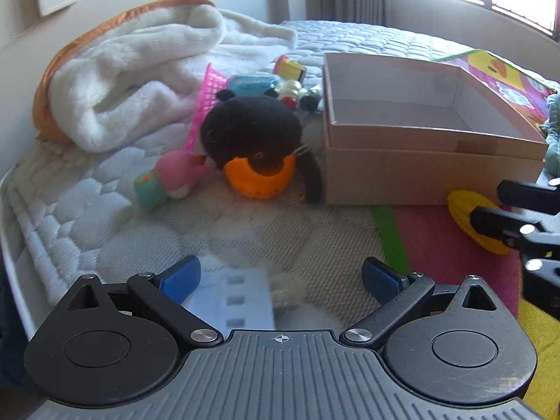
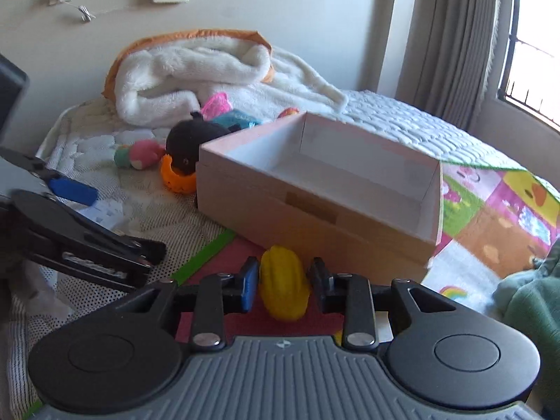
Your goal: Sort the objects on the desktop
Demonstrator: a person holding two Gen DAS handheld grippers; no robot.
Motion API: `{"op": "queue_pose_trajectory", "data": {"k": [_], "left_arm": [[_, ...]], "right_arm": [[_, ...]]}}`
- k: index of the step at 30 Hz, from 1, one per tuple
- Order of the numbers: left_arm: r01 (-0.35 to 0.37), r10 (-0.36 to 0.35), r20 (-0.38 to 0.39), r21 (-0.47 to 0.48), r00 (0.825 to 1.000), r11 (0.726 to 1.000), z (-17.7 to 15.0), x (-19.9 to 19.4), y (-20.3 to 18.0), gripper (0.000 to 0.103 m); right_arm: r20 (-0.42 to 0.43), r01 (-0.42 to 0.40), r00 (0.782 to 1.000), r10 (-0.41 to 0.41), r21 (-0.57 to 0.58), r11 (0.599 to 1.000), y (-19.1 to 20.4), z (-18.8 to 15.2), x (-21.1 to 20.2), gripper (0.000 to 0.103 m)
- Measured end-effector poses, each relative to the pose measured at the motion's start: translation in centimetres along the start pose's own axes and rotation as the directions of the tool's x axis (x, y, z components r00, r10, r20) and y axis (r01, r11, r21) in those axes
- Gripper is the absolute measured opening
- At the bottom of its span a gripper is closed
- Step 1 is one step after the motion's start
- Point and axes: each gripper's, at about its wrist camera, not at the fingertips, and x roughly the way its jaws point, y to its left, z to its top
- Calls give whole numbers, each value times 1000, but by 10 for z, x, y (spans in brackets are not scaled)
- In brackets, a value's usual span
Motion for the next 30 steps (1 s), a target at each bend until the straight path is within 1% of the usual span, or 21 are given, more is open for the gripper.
{"op": "queue_pose_trajectory", "data": {"k": [3,5,6,8,10,11,14,16,18,20,21,22,23,24,25,26,27,28,29,30], "left_arm": [[-10,10,0,21,1000,1000,2,7,-9,101],[-30,29,18,47,999,998,-2,11,-15,102],[-42,40,33,59,999,997,-5,12,-17,103],[-54,50,59,59,997,997,-12,12,-18,103],[-43,40,68,44,997,998,-14,11,-15,103],[-32,30,64,34,998,999,-13,11,-12,103],[-14,15,48,-12,999,1000,-11,11,2,103],[-11,13,36,-54,999,998,-11,11,14,103],[0,2,25,-87,1000,996,-12,11,27,103],[11,-10,15,-103,1000,995,-12,11,36,103],[19,-18,13,-106,1000,994,-11,12,38,103],[26,-25,11,-105,1000,994,-11,12,39,103],[28,-27,11,-102,1000,994,-11,12,39,103],[29,-28,12,-96,1000,995,-12,12,39,103],[31,-30,14,-88,999,996,-12,13,38,103],[35,-33,15,-83,999,996,-12,13,38,103],[39,-39,13,-82,999,996,-12,13,38,103],[46,-45,8,-83,999,995,-10,13,39,103],[52,-52,3,-85,999,995,-9,12,40,103],[61,-61,-2,-85,998,995,-7,11,42,103]], "right_arm": [[18,-16,1000,15,42,999,-15,10,-10,32],[46,-54,998,51,83,995,-24,22,-14,32],[60,-72,996,66,110,991,-28,31,-12,34],[64,-90,995,79,185,979,-33,56,4,50],[36,-88,996,82,268,959,-35,86,36,58],[20,-86,996,84,287,954,-34,101,56,58],[-27,-55,998,64,262,963,-26,137,110,58],[-84,-78,991,101,243,967,-18,152,143,57],[-135,-73,985,107,241,968,-11,157,169,57],[-168,-107,974,152,251,962,-5,158,187,59],[-156,-131,972,174,249,960,-1,158,190,59],[-139,-174,968,208,225,959,4,160,191,59],[-126,-230,958,256,189,954,10,162,192,58],[-123,-291,943,310,154,944,16,163,192,58],[-130,-334,929,348,116,935,21,163,191,58],[-140,-357,921,363,72,931,27,163,188,57],[-144,-354,924,356,36,934,32,162,184,56],[-133,-331,935,329,11,944,34,162,177,56],[-116,-302,947,301,9,953,32,162,167,56],[-93,-284,954,286,26,958,26,160,153,56]]}}
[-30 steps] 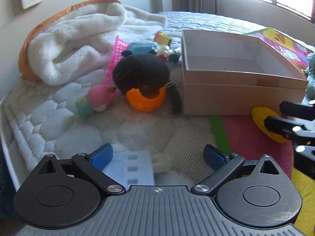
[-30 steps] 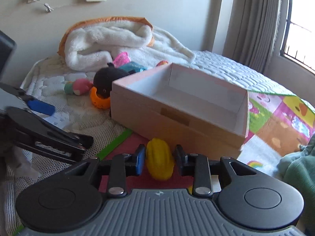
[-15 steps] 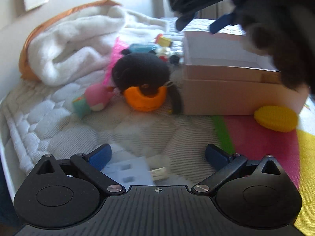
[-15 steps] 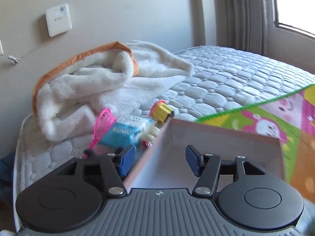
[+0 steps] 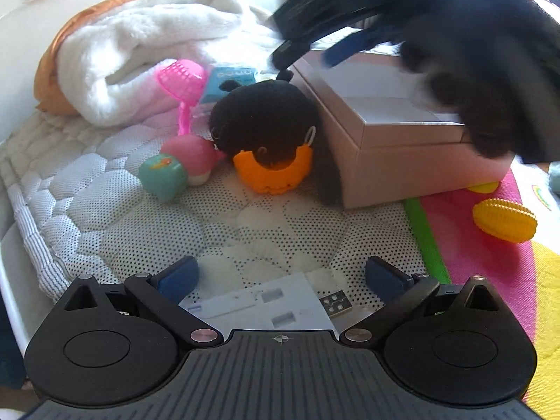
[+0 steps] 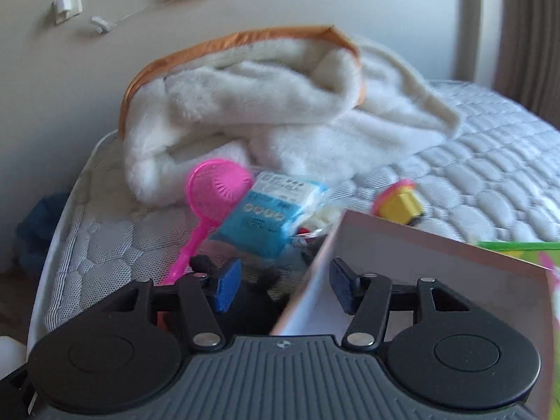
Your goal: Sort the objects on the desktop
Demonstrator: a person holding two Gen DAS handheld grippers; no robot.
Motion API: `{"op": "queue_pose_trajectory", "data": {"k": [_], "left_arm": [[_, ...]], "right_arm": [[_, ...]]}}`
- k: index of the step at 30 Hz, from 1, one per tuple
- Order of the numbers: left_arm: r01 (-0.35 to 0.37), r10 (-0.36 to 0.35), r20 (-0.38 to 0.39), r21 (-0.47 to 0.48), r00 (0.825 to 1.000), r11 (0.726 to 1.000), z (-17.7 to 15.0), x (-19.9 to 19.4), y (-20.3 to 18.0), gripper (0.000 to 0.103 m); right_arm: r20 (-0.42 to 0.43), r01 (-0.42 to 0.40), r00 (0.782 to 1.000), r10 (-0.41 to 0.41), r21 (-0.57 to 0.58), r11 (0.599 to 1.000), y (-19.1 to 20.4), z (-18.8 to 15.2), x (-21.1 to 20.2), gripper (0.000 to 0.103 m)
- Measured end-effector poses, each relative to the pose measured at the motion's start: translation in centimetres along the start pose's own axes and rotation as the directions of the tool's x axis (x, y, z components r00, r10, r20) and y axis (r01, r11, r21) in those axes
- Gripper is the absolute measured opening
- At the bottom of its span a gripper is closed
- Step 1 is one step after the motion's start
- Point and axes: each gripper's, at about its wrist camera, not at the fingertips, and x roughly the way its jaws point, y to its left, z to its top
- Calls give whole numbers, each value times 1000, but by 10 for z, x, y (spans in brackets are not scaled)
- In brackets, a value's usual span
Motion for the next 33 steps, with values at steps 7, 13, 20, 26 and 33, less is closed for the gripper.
{"op": "queue_pose_trajectory", "data": {"k": [7,13,20,26,33], "left_arm": [[9,-8,-35,25,999,1000,-6,-10,-9,103],[6,-2,-78,51,997,999,-12,-21,-19,103],[10,-7,-59,40,998,999,-12,-36,-20,103],[69,-68,-7,18,998,997,-2,-54,-5,103],[114,-117,19,121,993,986,-18,-88,30,103]], "right_arm": [[85,112,989,-117,68,991,-12,-80,-122,56],[-21,172,985,-170,71,983,-8,-150,-124,35],[-17,117,993,-117,-17,993,24,-165,-128,30],[-30,145,988,-149,-117,983,46,-180,-142,32],[-38,331,943,-332,-23,943,32,-198,-155,44]]}}
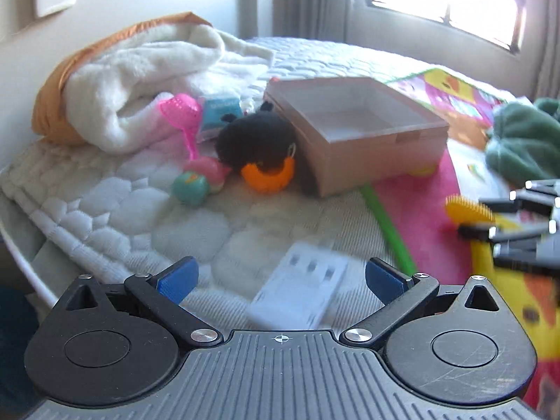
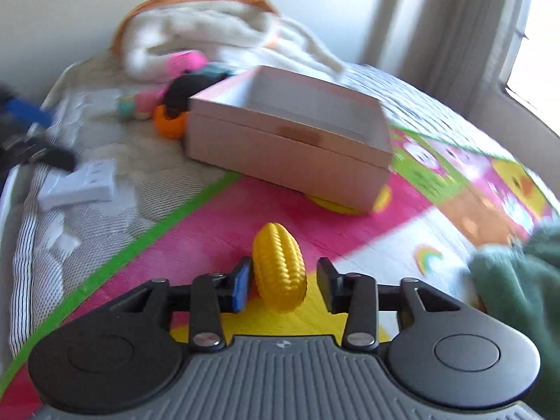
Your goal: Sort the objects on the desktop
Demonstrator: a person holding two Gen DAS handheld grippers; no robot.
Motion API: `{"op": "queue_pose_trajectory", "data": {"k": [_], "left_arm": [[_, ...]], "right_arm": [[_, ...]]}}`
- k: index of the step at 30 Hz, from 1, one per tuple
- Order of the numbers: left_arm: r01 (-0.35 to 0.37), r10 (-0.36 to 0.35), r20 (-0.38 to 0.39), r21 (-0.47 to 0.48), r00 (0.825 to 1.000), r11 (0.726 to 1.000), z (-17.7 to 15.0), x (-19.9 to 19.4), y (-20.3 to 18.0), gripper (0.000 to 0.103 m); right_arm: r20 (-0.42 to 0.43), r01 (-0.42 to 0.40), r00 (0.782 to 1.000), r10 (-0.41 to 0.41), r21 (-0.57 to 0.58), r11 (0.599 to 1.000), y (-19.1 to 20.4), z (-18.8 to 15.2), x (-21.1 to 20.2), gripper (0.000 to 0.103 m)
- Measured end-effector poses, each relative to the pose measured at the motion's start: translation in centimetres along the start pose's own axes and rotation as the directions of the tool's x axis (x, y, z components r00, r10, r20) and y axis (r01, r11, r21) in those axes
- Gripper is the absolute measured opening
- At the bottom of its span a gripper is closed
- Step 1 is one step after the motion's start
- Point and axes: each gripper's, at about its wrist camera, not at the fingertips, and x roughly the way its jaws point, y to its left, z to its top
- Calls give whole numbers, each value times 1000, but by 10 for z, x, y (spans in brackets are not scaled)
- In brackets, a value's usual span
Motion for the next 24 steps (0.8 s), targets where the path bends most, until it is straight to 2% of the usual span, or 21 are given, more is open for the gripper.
{"op": "queue_pose_trajectory", "data": {"k": [2,4,6,7,8,9,10,12,15,17,19,20,21,23,24], "left_arm": [[8,-8,-29,-8,1000,1000,-5,3,1,103],[12,-11,-42,22,999,1000,-7,12,-5,103],[-21,24,-56,42,998,999,-8,23,-12,100],[-28,31,-72,49,997,998,-7,28,-15,95],[-24,30,-97,63,995,998,-7,33,-18,75],[-14,23,-118,81,993,997,-6,37,-20,69],[0,14,-124,109,992,994,-6,39,-20,70],[-3,27,-126,187,992,982,-4,41,-20,80],[-49,85,-118,276,989,960,-3,43,-14,93],[-101,143,-113,315,983,944,-2,45,-8,95],[-164,207,-100,329,973,930,0,47,-1,95],[-207,246,-85,324,966,923,2,49,3,95],[-250,284,-68,311,957,917,4,52,7,95],[-323,344,-41,255,938,911,8,58,17,95],[-339,355,-42,211,934,917,10,60,23,95]], "right_arm": [[1,-18,1000,18,74,997,-5,-3,-1,53],[2,-20,1000,20,128,992,-6,-7,2,54],[4,-7,1000,6,161,987,-4,-9,7,54],[5,-4,1000,3,170,985,-3,-10,8,52],[6,-9,1000,8,171,985,-3,-9,7,45],[7,-32,999,31,160,987,-2,-8,6,43],[5,-62,998,62,133,989,-2,-6,5,43],[-5,-87,996,87,35,996,0,-4,2,43],[-8,-15,1000,15,-77,997,-1,-7,-3,46],[-11,85,996,-86,-61,995,-9,-6,-1,46],[-12,195,981,-195,-15,981,-16,-6,1,46],[-13,214,977,-214,28,976,-20,-5,1,48],[-10,192,981,-192,81,978,-24,-4,-1,51],[11,115,993,-118,168,979,-26,-1,-5,71],[29,100,994,-106,178,979,-22,1,-4,73]]}}
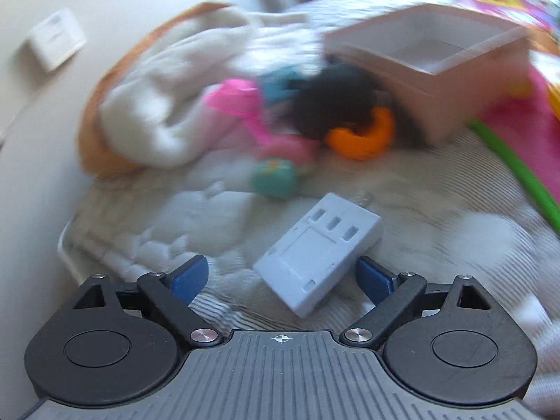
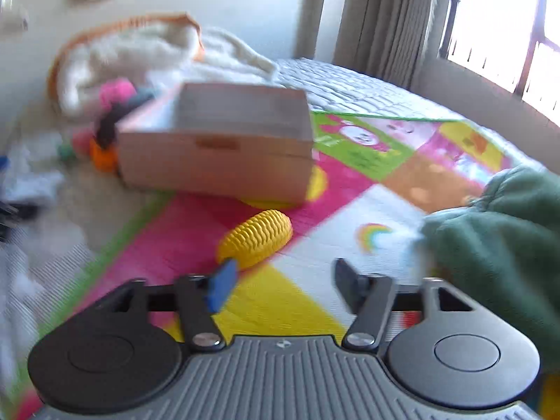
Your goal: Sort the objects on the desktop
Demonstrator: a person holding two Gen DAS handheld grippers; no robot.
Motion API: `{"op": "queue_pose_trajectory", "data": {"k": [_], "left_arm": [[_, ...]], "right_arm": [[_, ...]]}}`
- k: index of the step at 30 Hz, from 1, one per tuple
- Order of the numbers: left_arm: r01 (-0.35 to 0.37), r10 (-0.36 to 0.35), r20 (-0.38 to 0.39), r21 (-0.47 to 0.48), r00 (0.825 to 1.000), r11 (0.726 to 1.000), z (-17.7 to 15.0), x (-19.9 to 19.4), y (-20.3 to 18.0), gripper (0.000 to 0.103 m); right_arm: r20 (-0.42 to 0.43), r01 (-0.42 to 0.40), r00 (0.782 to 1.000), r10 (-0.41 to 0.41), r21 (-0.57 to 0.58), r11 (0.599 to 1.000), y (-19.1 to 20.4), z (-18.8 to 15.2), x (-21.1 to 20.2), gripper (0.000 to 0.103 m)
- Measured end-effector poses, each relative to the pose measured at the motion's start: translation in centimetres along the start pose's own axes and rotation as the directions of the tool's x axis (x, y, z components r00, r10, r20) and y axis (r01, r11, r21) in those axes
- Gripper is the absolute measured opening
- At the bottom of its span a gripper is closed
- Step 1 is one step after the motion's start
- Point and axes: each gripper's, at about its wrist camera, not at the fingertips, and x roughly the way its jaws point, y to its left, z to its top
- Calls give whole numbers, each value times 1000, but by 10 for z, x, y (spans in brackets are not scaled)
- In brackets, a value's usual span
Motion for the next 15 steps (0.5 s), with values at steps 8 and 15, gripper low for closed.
{"op": "queue_pose_trajectory", "data": {"k": [8,15], "left_arm": [[188,-190,23,-301,982,935,-8,-3,23,99],[103,-113,-9,-341,994,934,12,18,10,93]], "right_arm": [[-12,-42,999,41,-28,999,27,17,44,75],[5,-49,999,49,-5,999,50,26,68,42]]}}
